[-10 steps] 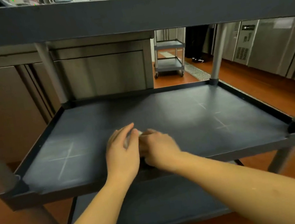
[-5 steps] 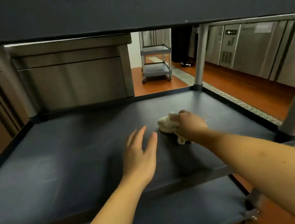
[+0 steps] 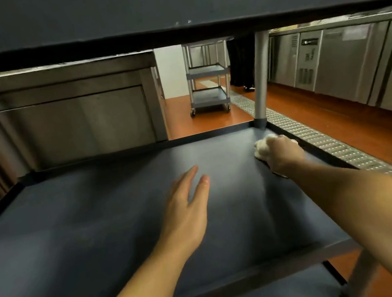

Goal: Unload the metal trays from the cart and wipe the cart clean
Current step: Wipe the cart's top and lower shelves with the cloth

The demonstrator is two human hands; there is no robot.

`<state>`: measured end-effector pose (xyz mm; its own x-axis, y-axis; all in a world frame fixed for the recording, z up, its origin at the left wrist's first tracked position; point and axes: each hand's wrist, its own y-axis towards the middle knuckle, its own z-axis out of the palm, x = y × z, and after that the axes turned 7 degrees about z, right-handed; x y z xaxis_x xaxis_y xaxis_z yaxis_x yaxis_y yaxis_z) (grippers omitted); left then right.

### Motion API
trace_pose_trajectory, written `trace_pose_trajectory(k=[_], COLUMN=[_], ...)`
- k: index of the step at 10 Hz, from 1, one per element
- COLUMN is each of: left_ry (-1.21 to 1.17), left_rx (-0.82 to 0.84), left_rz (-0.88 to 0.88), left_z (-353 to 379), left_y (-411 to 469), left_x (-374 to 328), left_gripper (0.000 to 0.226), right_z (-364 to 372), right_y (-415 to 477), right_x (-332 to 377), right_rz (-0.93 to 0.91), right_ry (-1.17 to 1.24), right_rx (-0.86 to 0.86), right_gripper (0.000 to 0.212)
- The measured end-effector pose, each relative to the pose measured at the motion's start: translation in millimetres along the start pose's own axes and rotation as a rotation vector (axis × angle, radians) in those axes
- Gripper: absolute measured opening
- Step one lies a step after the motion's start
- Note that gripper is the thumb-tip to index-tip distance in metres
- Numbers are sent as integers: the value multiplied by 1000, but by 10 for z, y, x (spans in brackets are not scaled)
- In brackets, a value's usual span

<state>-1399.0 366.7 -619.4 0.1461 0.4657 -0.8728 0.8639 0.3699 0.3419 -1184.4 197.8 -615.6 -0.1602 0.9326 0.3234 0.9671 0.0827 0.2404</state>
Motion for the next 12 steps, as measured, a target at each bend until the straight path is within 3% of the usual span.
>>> trace_pose_trajectory(k=[1,2,3,5,6,7,8,9,10,11,12], left_ry=[36,119,240,215,184,203,295,303,340,202,107], left_rx=[-55,-136,-232,-369,-411,-451,-514,-505,-466,-451,-532], left_rz=[-51,-93,-137,-252,-268,-253,-220,-147,-157,-133,-102], left_z=[-338,-809,-1342,-2229,-2491,-2573,-2485,-2362,-2326,-2520,-2749], left_y=[-100,-235,-419,-933,-1105,-1155,-1077,-1009,-1051,-1259,-1571], left_x=[114,280,439,610,650,697,692,671,572,494,515], left_gripper=[46,49,49,50,47,46,43,45,53,51,42], right_z=[234,464,657,895,956,859,692,757,828,925,969], right_y=[6,-134,-420,-1274,-1871,-2403,-2722,-2748,-2676,-2716,-2748], right_x=[483,1114,1826,3252,3723,3944,3849,3675,3591,3904,4341], right_rz=[-25,-183,-285,-482,-652,-856,-1016,-999,-869,-854,-800], right_ry=[38,14,18,93,181,265,376,375,403,457,357], right_rx=[13,4,86,305,336,401,460,446,427,404,292], right_gripper=[32,26,32,44,40,21,8,24,32,22,11])
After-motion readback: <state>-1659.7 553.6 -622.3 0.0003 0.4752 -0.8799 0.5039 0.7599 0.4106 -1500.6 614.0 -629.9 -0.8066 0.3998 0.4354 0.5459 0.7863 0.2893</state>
